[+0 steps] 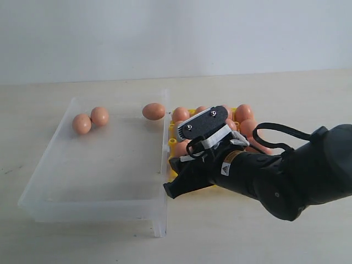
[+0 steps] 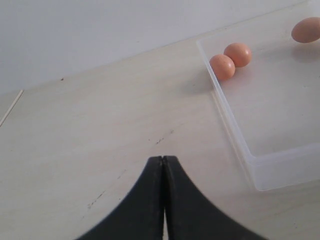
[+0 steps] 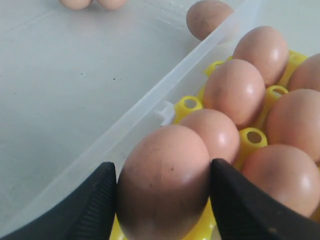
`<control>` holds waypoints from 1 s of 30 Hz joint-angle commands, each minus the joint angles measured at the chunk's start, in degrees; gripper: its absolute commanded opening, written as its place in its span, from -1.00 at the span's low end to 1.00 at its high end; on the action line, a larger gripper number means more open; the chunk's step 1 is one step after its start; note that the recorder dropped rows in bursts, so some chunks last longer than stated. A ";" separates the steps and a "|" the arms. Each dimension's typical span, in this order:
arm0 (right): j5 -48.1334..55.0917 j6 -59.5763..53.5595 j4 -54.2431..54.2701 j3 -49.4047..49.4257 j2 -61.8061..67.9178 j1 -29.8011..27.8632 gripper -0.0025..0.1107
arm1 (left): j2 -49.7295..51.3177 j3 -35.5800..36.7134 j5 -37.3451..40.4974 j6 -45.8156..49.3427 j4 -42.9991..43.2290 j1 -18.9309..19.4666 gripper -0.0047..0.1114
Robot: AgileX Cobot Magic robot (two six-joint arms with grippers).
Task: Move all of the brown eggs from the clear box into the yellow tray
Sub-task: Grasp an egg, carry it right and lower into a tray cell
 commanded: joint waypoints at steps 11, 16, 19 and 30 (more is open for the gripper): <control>0.99 0.07 0.16 -1.76 1.18 -0.16 -0.86 | -0.35 -0.23 -0.43 -0.32 0.00 -0.11 -0.92; 1.32 0.07 0.91 -1.76 1.18 -0.16 -0.53 | -0.35 -0.23 -0.43 -0.32 0.00 -0.11 -0.92; 1.42 0.07 1.50 -1.76 1.18 -0.16 -0.30 | -0.35 -0.23 -0.43 -0.32 0.00 -0.11 -0.92; 2.01 0.07 2.94 -1.76 1.18 -0.16 -0.04 | -0.35 -0.23 -0.43 -0.32 0.00 -0.11 -0.92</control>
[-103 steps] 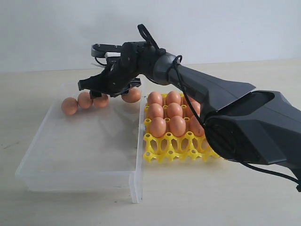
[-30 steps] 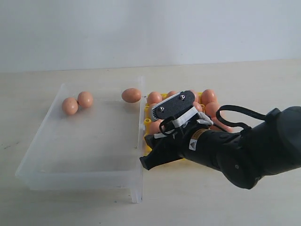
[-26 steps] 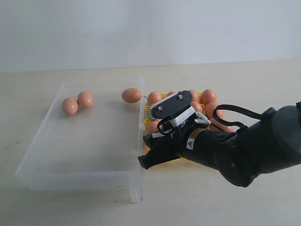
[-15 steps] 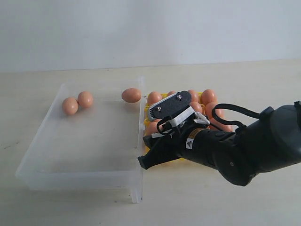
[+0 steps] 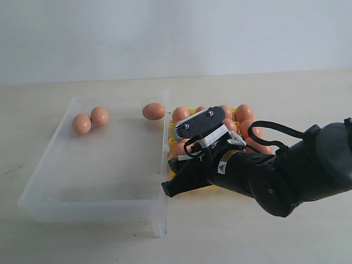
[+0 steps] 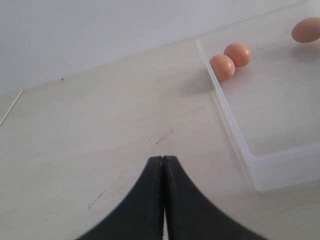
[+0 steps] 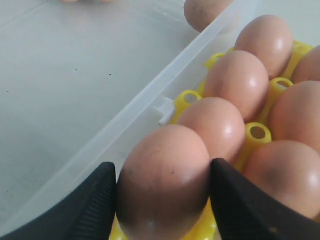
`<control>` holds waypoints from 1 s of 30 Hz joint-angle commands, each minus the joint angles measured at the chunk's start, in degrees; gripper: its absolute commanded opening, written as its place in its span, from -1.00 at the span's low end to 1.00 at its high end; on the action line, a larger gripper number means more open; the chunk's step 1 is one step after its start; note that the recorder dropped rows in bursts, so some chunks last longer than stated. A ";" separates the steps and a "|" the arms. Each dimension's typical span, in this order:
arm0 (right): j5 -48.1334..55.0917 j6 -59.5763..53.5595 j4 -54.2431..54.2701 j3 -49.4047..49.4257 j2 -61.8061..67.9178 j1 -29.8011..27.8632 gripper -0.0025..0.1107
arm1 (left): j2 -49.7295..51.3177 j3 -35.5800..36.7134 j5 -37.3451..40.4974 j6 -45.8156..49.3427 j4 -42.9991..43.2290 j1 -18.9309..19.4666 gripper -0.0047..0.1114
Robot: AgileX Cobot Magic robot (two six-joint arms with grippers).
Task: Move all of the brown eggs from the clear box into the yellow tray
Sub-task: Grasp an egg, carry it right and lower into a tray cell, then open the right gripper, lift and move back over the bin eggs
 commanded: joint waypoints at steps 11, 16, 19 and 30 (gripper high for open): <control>1.16 0.34 2.01 -0.36 0.00 -0.16 0.23 | -0.35 -0.23 -0.43 -0.32 0.00 -0.11 -0.92; 1.86 0.34 2.01 -0.36 -0.51 -0.16 0.22 | -0.35 -0.23 -0.43 -0.32 0.00 -0.11 -0.92; 3.73 0.47 2.01 -0.36 -2.13 -0.16 0.22 | -0.35 -0.23 -0.43 -0.32 0.00 -0.11 -0.92; 39.69 2.46 1.91 -11.51 -14.25 -0.16 0.15 | -0.35 -0.23 -0.43 -0.32 0.00 -0.11 -0.92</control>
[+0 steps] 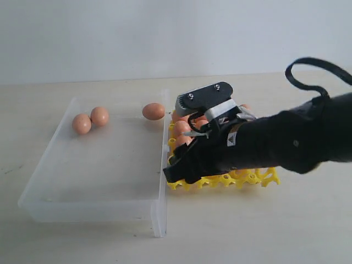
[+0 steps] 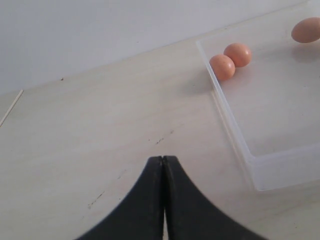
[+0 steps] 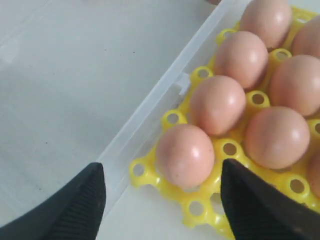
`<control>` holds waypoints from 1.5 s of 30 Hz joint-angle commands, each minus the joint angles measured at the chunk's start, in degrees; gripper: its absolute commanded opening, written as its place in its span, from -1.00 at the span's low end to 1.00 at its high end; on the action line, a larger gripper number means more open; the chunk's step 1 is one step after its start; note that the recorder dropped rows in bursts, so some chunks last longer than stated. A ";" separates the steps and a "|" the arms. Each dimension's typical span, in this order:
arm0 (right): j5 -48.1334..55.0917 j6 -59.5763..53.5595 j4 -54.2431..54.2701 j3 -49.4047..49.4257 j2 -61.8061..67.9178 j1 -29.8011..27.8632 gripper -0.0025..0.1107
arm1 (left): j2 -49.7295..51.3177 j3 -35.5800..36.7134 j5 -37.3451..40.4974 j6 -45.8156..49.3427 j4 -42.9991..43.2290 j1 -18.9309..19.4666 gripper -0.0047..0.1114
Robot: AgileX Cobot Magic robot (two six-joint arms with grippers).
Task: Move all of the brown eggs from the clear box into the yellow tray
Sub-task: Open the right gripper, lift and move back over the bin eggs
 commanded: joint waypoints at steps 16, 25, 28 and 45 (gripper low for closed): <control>35.12 8.36 -1.47 -56.35 28.13 1.78 0.14 | -0.35 -0.23 -0.43 -0.32 0.00 -0.11 -0.92; 41.37 16.71 0.57 -85.75 46.85 1.11 0.14 | -0.35 -0.23 -0.43 -0.32 0.00 -0.11 -0.92; 42.74 18.16 1.08 -92.73 51.74 0.83 0.14 | -0.35 -0.23 -0.43 -0.32 0.00 -0.11 -0.92; 39.38 24.70 0.61 -103.58 62.85 -1.27 0.14 | -0.35 -0.23 -0.43 -0.32 0.00 -0.11 -0.92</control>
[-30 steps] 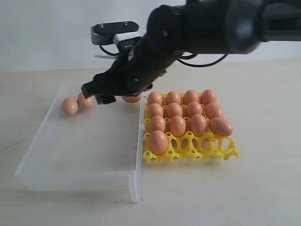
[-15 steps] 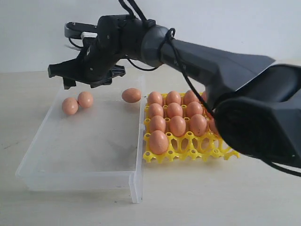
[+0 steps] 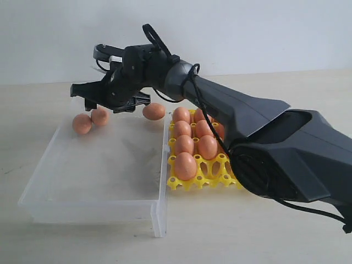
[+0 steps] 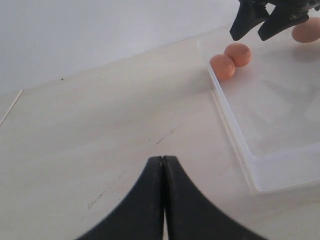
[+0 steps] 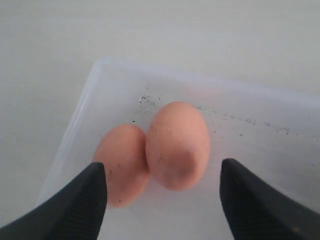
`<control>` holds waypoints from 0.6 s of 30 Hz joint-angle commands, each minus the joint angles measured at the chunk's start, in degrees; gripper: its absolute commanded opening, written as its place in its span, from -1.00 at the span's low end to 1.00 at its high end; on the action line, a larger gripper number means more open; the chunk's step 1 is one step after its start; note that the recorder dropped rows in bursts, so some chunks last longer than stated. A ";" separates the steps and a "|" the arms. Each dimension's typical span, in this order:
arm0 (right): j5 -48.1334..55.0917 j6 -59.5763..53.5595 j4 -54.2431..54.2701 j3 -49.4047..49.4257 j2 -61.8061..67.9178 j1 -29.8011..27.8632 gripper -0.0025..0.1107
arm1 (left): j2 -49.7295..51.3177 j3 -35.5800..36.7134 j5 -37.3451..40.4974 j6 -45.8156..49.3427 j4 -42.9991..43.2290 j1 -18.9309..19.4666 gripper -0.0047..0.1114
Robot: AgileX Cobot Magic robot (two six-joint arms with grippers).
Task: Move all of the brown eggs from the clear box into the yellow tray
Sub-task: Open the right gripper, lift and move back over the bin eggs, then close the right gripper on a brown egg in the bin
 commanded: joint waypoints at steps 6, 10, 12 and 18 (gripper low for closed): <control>-4.96 0.15 -0.51 -0.72 2.01 -0.41 0.14 | -0.35 -0.23 -0.43 -0.32 0.00 -0.11 -0.92; -8.01 0.28 -0.68 -0.72 2.78 -0.30 0.14 | -0.35 -0.23 -0.43 -0.32 0.00 -0.11 -0.92; -9.31 0.28 -0.68 -0.72 3.03 -0.30 0.14 | -0.35 -0.23 -0.43 -0.43 0.00 -0.11 -0.92; -10.41 0.28 -0.28 -0.72 3.91 -0.30 0.14 | -0.35 -0.23 -0.43 -0.43 0.00 -0.11 -0.92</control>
